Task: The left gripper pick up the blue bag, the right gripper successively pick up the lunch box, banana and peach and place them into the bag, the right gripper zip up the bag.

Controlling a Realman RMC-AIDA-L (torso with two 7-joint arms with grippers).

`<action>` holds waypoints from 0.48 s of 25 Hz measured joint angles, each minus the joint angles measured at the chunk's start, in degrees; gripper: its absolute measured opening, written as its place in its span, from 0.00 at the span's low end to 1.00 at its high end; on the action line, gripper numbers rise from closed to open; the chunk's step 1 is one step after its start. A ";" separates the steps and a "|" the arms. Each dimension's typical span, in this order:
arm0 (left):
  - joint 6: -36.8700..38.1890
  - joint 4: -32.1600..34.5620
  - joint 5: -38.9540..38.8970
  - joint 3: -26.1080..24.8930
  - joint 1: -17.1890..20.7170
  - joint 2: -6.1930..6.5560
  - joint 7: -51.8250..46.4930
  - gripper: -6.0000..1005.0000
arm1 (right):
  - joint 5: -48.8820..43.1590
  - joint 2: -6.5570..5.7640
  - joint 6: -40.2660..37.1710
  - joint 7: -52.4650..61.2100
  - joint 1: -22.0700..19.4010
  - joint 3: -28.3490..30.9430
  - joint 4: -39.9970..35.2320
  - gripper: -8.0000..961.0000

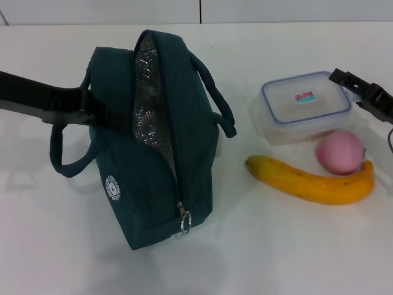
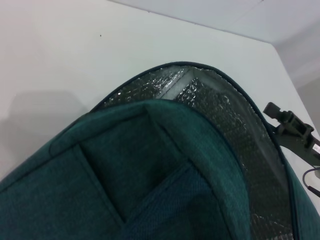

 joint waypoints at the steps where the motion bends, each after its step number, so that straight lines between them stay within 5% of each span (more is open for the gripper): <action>1: 0.00 0.00 0.00 0.00 0.00 0.00 0.00 0.03 | 0.20 0.01 -0.62 0.83 -0.34 0.34 0.00 0.89; 12: 0.00 -1.48 -0.02 -0.06 -0.11 0.38 1.14 0.03 | 1.02 0.23 -3.16 2.94 0.01 0.63 0.00 0.88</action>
